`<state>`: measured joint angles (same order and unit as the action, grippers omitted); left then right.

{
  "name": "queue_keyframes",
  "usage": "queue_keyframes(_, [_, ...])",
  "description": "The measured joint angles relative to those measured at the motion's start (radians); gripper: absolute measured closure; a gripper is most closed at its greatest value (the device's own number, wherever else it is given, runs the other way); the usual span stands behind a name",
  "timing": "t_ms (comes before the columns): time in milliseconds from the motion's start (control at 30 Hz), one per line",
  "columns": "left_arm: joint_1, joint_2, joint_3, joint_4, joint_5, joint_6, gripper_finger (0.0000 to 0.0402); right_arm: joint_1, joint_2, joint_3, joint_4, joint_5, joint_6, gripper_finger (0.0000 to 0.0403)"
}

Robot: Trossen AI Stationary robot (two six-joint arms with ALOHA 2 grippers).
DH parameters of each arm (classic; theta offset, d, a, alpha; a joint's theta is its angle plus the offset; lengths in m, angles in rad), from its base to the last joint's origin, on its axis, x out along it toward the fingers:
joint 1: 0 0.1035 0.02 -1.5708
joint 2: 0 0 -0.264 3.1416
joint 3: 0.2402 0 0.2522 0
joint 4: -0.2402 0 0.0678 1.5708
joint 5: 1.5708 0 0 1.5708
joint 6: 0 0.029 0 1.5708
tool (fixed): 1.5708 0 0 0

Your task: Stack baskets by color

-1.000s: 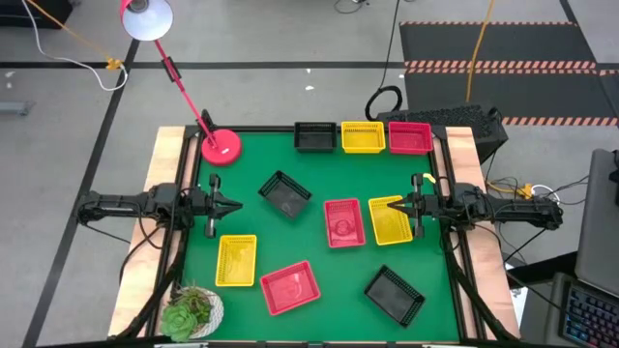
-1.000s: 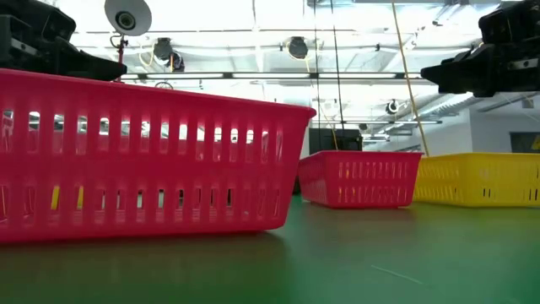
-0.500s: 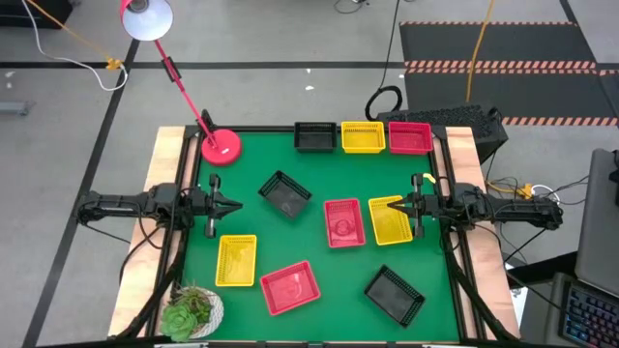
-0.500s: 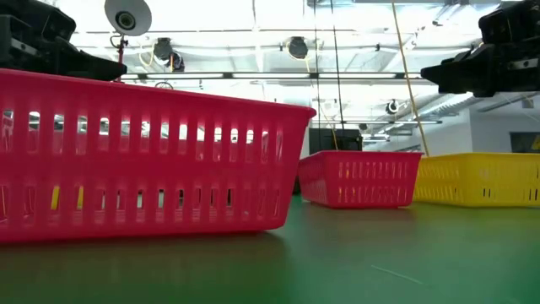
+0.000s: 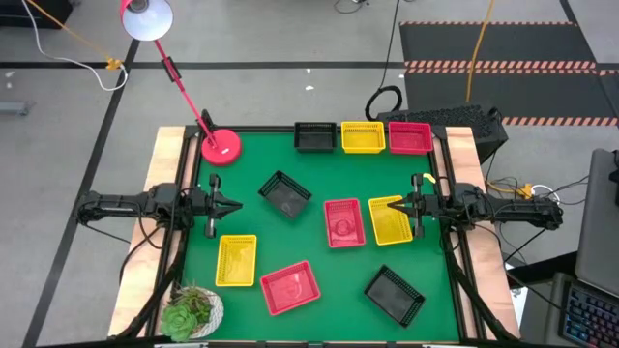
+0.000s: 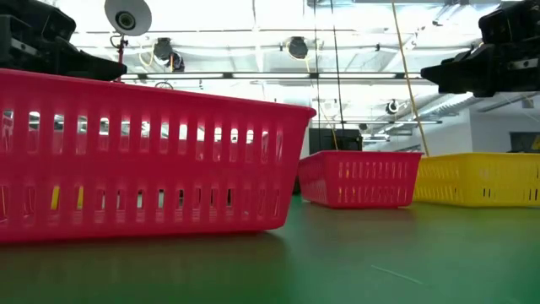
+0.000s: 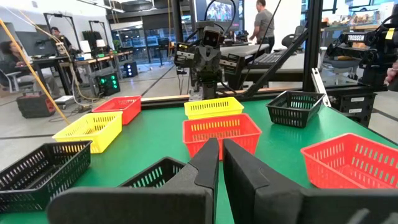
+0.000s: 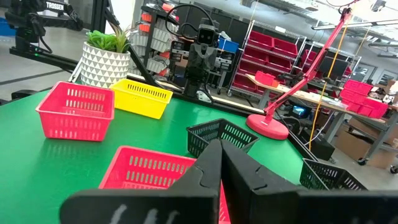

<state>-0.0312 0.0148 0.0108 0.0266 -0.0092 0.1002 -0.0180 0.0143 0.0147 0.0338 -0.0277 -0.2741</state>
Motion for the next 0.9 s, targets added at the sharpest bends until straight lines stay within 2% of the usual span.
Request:
queue_keyframes(400, [0.000, 0.000, 0.000, 0.000, 0.000, 0.000, 0.0376, 0.000, 0.000, 0.000, 0.000, 0.000, 0.004, 0.0403])
queue_keyframes(900, [0.000, 0.000, 0.000, 0.000, 0.000, 0.000, 0.0376, 0.000, 0.002, 0.049, -0.009, -0.004, 0.228, 0.0403])
